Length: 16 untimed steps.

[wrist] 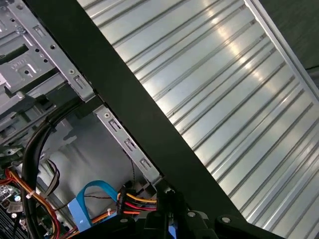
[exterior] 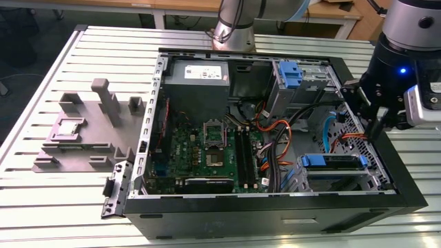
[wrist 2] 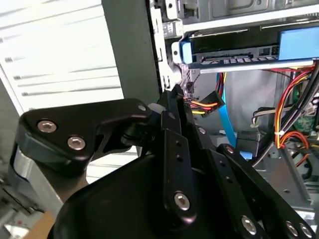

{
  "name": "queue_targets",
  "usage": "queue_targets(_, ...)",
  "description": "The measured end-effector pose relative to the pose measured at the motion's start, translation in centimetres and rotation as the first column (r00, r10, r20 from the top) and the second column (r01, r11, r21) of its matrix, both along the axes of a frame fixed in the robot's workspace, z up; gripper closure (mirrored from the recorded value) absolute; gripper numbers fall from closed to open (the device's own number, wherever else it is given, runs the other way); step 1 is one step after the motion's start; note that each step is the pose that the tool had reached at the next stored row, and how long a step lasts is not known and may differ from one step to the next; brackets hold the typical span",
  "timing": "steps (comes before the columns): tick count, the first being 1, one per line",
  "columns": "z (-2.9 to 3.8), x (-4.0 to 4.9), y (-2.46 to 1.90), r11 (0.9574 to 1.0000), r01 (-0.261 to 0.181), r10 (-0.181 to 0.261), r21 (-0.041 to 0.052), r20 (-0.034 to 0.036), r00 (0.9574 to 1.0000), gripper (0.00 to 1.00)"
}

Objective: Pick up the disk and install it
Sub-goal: 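Insert the first disk wire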

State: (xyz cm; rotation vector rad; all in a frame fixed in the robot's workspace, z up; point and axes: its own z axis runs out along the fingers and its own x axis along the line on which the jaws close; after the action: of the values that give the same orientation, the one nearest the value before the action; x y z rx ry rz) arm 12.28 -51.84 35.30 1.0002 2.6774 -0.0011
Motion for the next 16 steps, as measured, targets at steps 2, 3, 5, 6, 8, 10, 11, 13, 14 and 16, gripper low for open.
queue_targets(2, 0.00, 0.00, 0.00, 0.9994, 0.036, -0.036, 0.0002, 0.0000, 0.9994, 0.83)
queue_targets(3, 0.00, 0.00, 0.00, 0.9985, 0.054, -0.054, 0.0001, 0.0000, 0.9985, 0.83)
queue_targets(5, -0.01, 0.00, 0.00, 0.9960, 0.090, -0.090, 0.0001, 0.0000, 0.9960, 0.83)
queue_targets(6, -0.01, 0.00, 0.00, 0.9942, 0.108, -0.108, 0.0002, 0.0000, 0.9942, 0.83)
queue_targets(8, -0.02, 0.00, 0.00, 0.9896, 0.144, -0.144, 0.0002, 0.0000, 0.9896, 0.83)
queue_targets(10, -0.03, 0.00, 0.00, 0.9836, 0.181, -0.181, 0.0002, -0.0001, 0.9836, 0.83)
queue_targets(11, -0.03, 0.00, 0.00, 0.9801, 0.198, -0.198, 0.0002, -0.0001, 0.9801, 0.83)
queue_targets(13, -0.03, 0.00, 0.00, 0.9724, 0.233, -0.233, 0.0001, 0.0000, 0.9724, 0.83)
queue_targets(14, -0.04, 0.00, 0.00, 0.9680, 0.251, -0.251, 0.0001, 0.0000, 0.9680, 0.83)
queue_targets(16, -0.06, 0.00, 0.00, 0.9579, 0.287, -0.287, 0.0002, 0.0000, 0.9579, 0.83)
